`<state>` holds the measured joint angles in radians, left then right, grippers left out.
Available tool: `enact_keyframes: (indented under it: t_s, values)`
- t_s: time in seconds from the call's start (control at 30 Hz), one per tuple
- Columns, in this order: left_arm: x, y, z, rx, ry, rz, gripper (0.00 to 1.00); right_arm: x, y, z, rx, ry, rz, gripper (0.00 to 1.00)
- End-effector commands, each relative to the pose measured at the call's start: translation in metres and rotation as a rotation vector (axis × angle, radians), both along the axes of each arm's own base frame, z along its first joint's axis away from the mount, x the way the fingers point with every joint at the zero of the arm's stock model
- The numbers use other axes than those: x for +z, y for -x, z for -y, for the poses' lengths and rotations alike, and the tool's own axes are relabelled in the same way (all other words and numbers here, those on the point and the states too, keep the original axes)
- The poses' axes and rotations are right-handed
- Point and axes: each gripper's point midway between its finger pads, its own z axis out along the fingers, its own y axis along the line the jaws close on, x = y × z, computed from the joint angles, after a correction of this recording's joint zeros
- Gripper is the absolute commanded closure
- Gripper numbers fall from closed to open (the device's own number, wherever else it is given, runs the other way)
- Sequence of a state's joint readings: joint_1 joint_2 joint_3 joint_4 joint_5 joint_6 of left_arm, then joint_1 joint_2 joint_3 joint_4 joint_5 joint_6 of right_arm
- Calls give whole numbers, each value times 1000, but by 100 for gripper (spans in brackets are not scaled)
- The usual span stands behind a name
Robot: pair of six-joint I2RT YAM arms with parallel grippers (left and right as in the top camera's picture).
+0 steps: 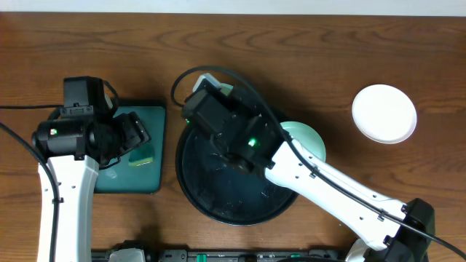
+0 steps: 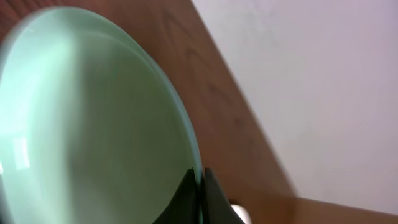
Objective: Clean dirty plates on tray and stack at the side
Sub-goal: 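Carry the green plate toward the right side of the table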
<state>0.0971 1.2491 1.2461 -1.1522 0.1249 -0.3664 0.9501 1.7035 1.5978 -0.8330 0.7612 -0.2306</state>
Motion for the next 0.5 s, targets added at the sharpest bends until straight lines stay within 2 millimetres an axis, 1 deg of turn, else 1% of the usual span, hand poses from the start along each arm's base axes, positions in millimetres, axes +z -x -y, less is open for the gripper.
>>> enact_keyframes:
  t_s: [0.0, 0.03, 0.07, 0.1, 0.17, 0.2, 0.23, 0.27, 0.3, 0.43, 0.47]
  values:
    - [4, -3, -2, -1, -8, 10, 19, -9, 4, -10, -29, -272, -147, 99]
    - [4, -3, -2, -1, -8, 10, 19, -16, 4, -11, -44, -339, -205, 99]
    - [4, -2, -2, -1, -8, 9, 19, -21, 0, -7, -88, -412, -255, 99]
    - [4, -2, -2, -1, -7, 9, 19, -24, -5, 0, -139, -468, -284, 99]
    - [4, -2, -2, -1, -7, 9, 19, -30, -18, 21, -255, -567, -327, 99]
    - [4, -2, -2, -1, -7, 9, 19, -32, -25, 33, -308, -610, -348, 99]
    - [4, -2, -2, -1, -7, 9, 19, -35, -35, 52, -372, -670, -380, 99]
    - [4, -2, -2, -1, -7, 9, 19, -36, -39, 60, -396, -694, -393, 99]
    - [4, -2, -2, -2, -7, 9, 19, -37, -45, 74, -442, -730, -408, 99]
    - [4, -2, -2, -1, -8, 9, 19, -41, -68, 141, -647, -862, -422, 98]
    - [4, -2, -2, -1, -8, 9, 19, -42, -73, 163, -716, -895, -412, 98]
